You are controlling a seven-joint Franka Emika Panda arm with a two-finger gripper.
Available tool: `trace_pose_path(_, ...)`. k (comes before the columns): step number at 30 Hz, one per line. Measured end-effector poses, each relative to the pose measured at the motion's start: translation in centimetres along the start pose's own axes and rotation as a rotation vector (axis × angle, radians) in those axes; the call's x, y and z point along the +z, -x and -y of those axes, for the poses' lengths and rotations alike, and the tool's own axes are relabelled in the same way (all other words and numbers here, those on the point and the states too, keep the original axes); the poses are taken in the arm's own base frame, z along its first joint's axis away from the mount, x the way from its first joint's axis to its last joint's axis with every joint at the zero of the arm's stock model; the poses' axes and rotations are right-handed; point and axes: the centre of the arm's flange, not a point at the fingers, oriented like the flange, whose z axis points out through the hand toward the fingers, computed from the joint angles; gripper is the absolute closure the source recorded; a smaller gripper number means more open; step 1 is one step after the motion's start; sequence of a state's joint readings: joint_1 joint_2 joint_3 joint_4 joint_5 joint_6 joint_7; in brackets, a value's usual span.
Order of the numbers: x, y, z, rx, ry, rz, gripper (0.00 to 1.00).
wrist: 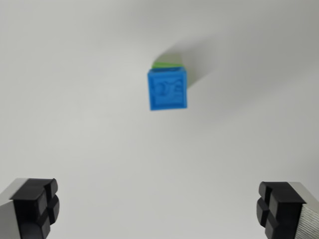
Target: Stack cube
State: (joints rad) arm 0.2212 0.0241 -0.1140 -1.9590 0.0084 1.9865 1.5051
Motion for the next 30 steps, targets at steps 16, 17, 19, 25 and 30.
trace_pose_path(16, -0.49, 0.00, 0.01, 0.000, 0.001, 0.000, 0.00)
trace_pose_path(17, -0.49, 0.00, 0.01, 0.000, 0.001, 0.000, 0.00)
trace_pose_path(19, -0.49, 0.00, 0.01, 0.000, 0.001, 0.000, 0.00)
trace_pose_path(25, -0.49, 0.00, 0.01, 0.000, 0.001, 0.000, 0.00)
trace_pose_path(30, -0.49, 0.00, 0.01, 0.000, 0.001, 0.000, 0.00)
